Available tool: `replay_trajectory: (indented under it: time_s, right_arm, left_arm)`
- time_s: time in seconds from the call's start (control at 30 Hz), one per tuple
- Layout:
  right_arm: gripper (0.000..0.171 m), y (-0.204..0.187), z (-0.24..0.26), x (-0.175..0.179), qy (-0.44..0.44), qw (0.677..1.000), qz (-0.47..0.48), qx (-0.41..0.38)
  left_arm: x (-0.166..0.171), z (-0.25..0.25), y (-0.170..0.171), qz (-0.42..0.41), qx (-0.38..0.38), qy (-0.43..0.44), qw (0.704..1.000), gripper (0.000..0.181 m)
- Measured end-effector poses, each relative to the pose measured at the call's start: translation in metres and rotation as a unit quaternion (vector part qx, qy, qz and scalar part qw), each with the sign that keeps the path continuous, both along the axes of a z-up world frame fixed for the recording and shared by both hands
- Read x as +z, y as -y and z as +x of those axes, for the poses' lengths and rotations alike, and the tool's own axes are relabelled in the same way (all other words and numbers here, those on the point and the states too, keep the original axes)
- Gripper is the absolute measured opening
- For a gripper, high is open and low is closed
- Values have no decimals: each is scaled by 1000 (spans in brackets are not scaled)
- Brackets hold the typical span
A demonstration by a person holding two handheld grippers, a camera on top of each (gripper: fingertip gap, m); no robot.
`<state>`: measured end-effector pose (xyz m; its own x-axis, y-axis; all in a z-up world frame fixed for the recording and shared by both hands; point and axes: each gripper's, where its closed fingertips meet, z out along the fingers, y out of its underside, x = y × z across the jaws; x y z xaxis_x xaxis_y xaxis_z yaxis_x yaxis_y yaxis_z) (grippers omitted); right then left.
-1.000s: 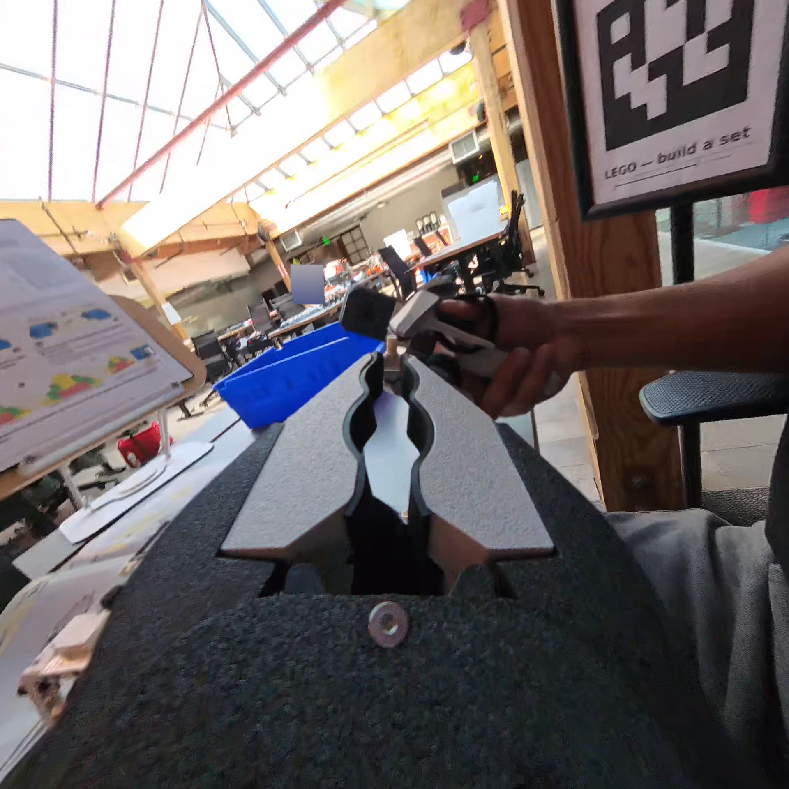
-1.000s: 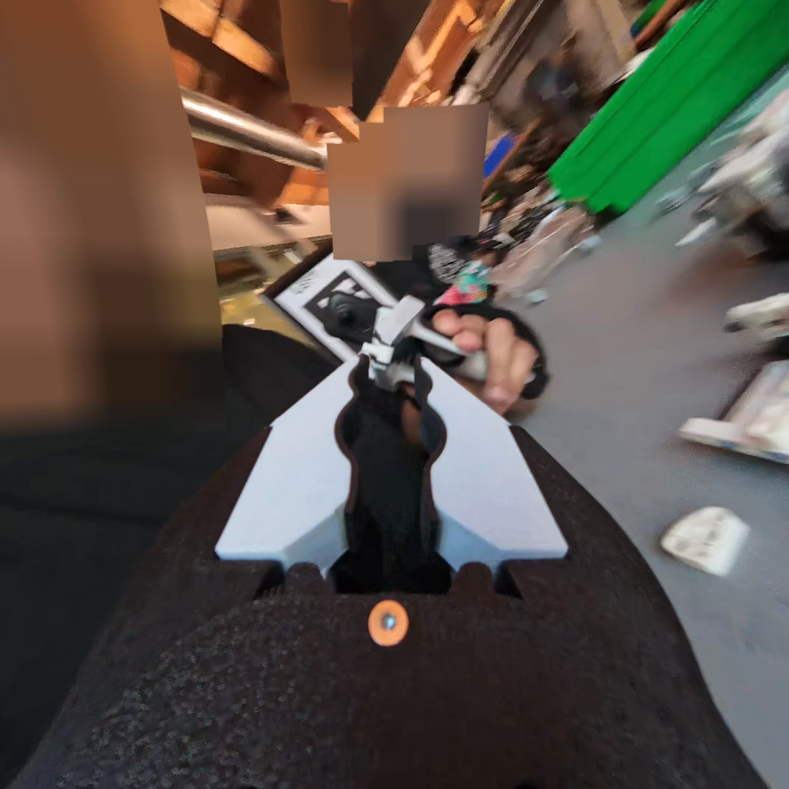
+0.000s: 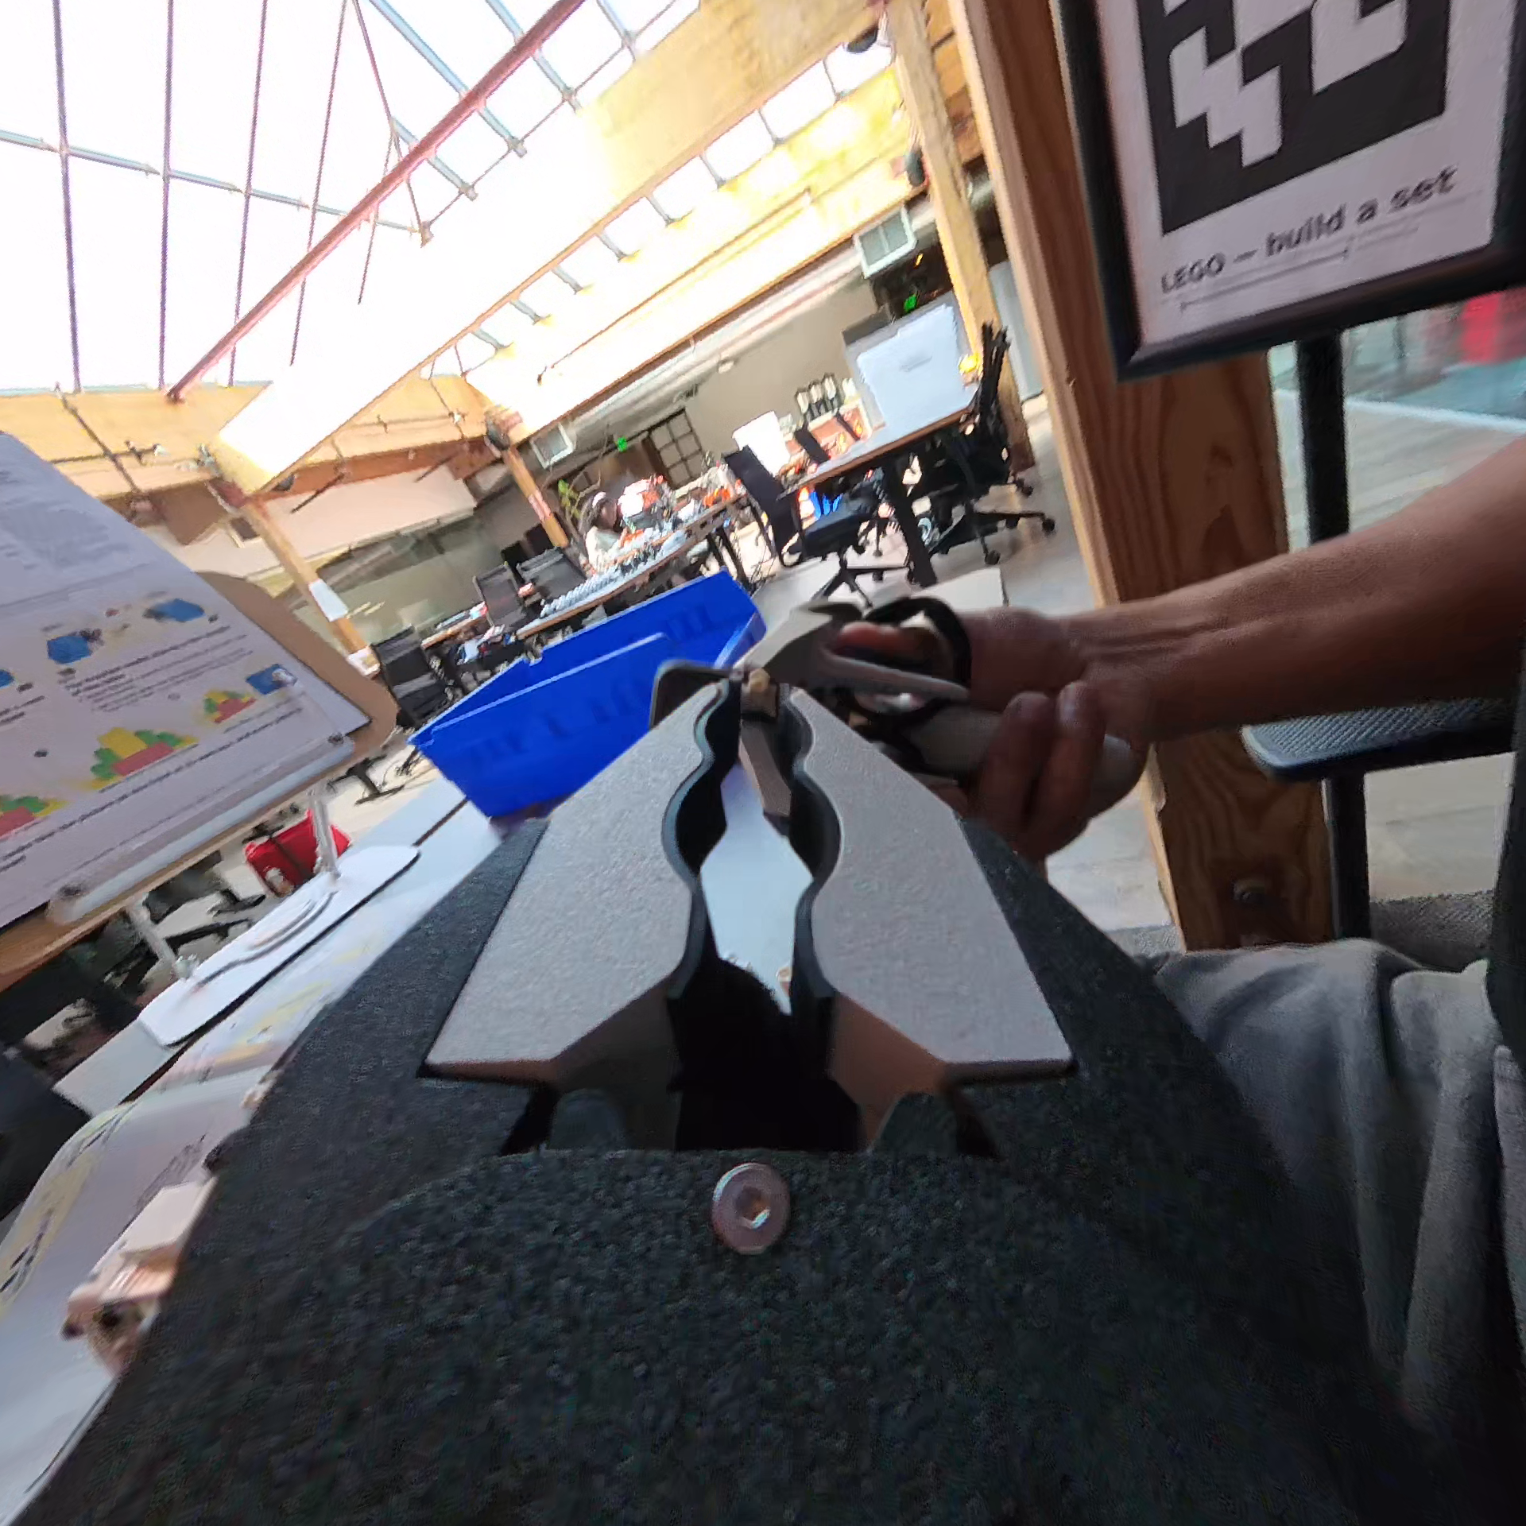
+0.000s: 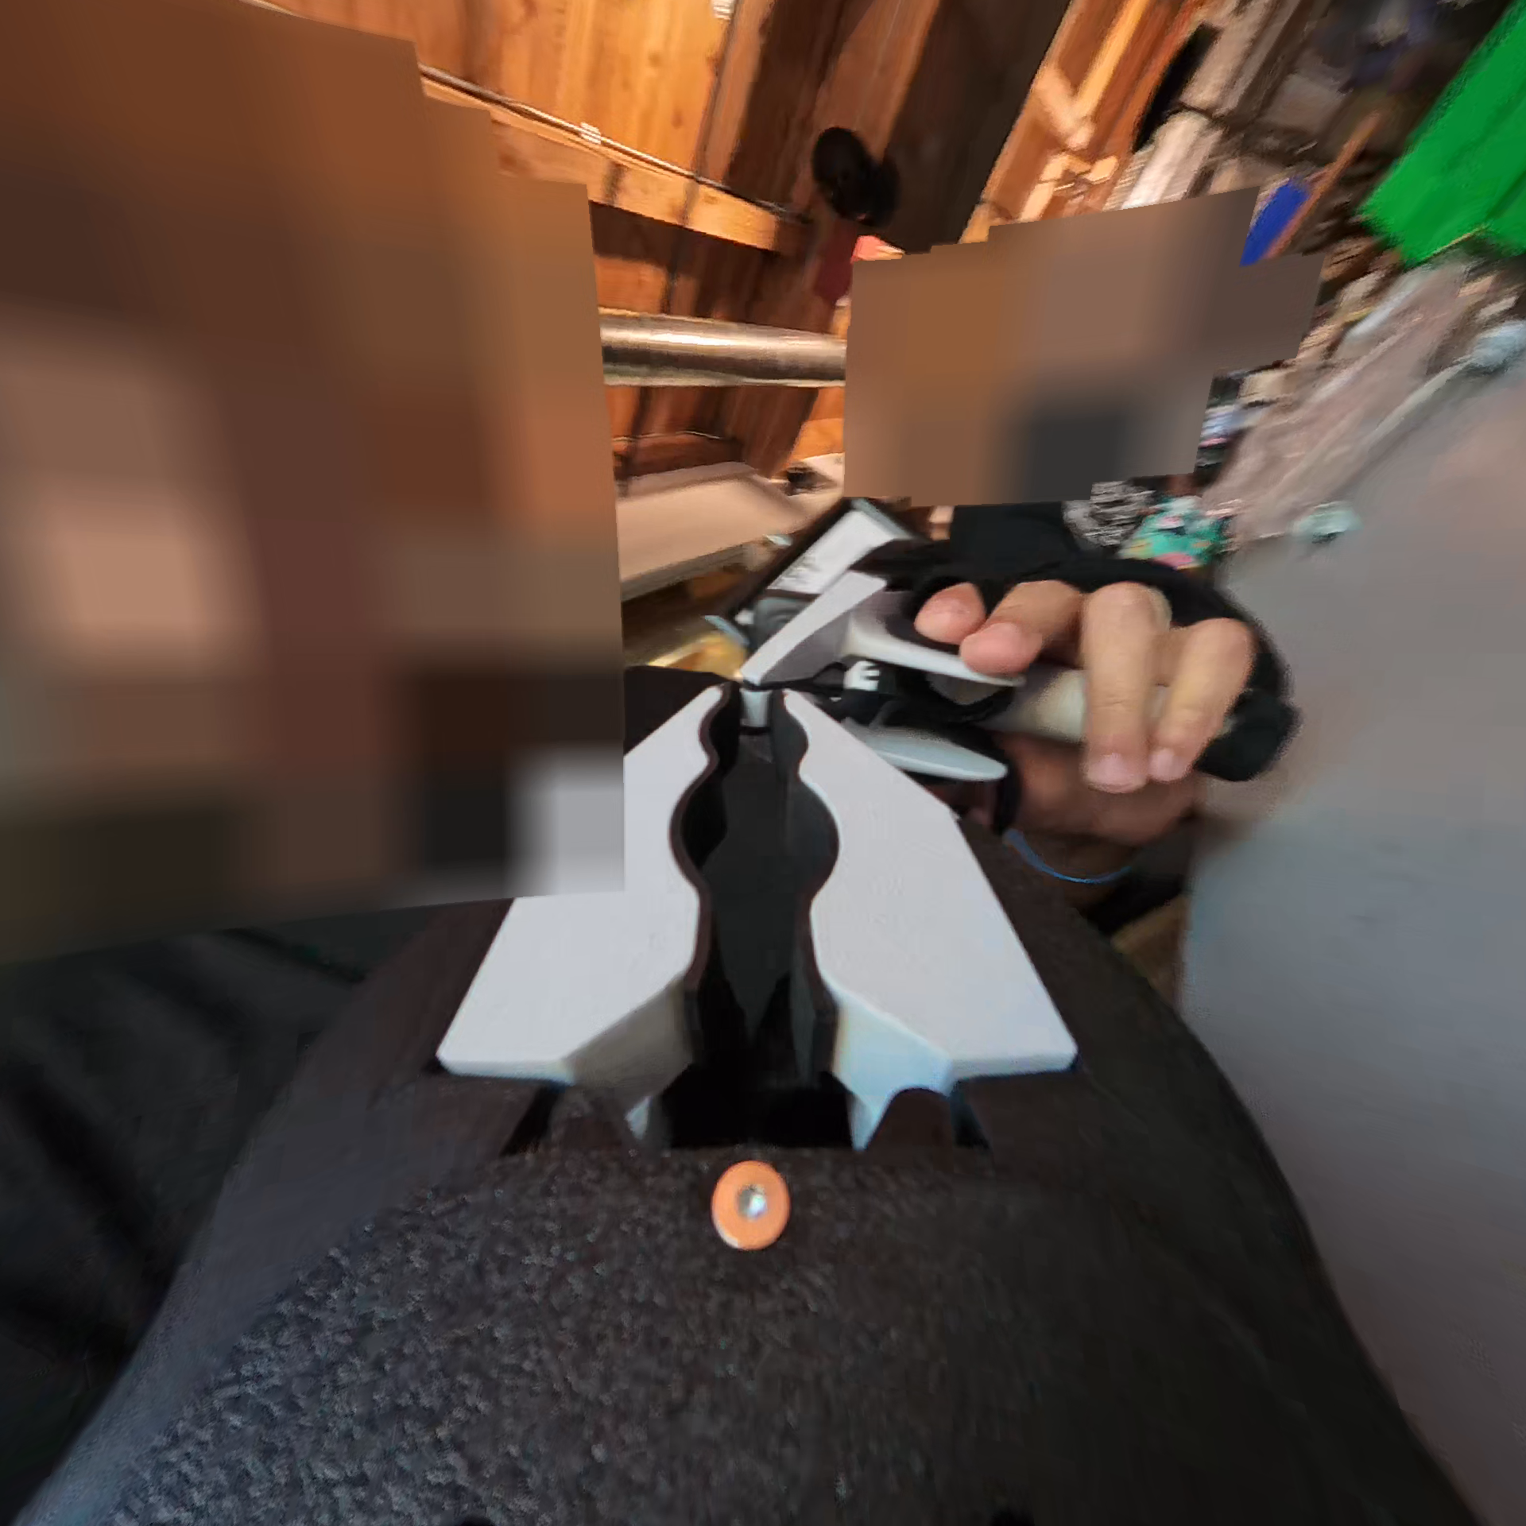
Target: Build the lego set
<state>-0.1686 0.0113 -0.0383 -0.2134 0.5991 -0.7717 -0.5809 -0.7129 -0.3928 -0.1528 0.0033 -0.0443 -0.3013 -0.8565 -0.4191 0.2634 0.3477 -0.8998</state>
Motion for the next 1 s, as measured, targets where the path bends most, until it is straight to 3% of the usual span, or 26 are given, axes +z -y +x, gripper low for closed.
replay_trajectory:
  time_s: [0.03,0.13,0.27,1.0]
  right_arm:
    - [7,-4,3,-6,53,998,1,-35]
    - [6,-13,13,-27,219,969,-3,-116]
    - [7,-17,23,-36,323,931,-4,-167]
    - [7,-19,23,-49,316,935,-16,-157]
  left_arm:
    - [-6,3,-4,12,17,-13,1000,7]
    - [-18,8,-10,56,51,-30,997,7]
    - [-26,12,-15,80,70,-38,994,4]
    - [-48,15,-22,113,83,-93,986,2]
